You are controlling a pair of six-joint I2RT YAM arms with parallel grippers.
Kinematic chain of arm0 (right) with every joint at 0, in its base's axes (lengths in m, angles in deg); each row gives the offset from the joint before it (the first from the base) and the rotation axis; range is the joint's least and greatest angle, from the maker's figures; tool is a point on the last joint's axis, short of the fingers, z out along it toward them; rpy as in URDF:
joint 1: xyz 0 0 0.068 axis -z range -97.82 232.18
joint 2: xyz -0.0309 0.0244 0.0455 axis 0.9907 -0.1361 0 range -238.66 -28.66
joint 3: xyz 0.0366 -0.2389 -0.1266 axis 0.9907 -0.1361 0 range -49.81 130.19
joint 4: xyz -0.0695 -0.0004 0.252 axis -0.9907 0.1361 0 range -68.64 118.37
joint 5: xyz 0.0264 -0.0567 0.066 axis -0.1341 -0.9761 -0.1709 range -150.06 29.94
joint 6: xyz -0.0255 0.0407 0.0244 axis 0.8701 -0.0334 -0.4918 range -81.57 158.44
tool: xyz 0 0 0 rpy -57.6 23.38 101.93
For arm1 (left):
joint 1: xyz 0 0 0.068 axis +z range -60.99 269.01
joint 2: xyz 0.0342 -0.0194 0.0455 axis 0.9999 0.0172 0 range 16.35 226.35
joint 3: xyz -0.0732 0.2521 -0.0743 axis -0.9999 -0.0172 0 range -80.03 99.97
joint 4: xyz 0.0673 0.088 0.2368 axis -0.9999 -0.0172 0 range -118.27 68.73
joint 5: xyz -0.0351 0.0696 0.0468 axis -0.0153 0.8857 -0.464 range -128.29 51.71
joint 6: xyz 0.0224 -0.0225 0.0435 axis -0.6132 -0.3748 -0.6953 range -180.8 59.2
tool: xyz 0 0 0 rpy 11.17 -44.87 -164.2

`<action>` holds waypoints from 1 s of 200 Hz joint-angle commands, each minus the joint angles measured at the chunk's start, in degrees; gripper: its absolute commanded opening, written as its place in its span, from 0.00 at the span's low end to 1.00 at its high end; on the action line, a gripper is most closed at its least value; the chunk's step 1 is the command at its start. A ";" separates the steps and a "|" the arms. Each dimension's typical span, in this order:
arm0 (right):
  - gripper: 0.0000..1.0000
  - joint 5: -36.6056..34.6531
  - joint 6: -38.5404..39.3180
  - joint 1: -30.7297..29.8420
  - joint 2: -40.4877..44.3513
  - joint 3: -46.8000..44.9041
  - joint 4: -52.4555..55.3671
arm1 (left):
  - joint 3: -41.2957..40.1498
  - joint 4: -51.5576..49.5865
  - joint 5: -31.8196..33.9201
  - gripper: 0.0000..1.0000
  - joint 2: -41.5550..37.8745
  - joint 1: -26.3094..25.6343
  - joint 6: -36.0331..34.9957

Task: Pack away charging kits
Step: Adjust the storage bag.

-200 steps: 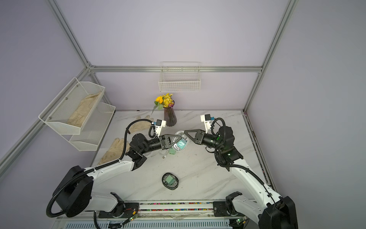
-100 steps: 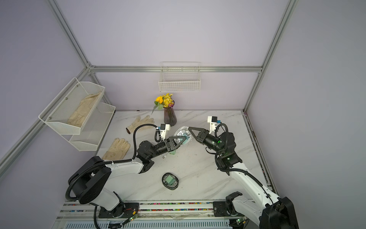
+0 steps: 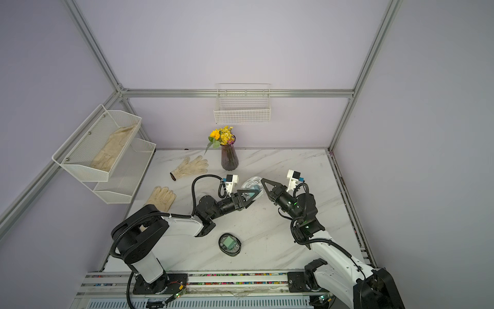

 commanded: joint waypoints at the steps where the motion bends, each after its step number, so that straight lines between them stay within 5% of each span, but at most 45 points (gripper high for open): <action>1: 0.00 -3.56 -2.54 -1.11 0.91 -0.87 -5.63 | 5.72 6.41 3.27 0.78 1.28 0.08 1.41; 55: 0.00 -7.05 -3.23 -2.96 4.55 -4.33 -4.09 | 5.68 6.79 8.82 0.64 1.71 0.01 1.69; 117: 0.00 -5.73 -1.49 -3.50 6.66 -3.81 0.76 | 7.28 6.90 6.64 0.44 1.84 0.21 3.19; 158: 0.00 -5.98 5.05 -3.50 11.85 0.65 13.55 | 8.57 6.71 1.77 0.33 2.21 1.10 6.13; 200: 0.00 -5.74 4.45 -3.50 10.89 1.79 13.28 | 13.76 6.25 -7.43 0.63 5.44 0.50 10.09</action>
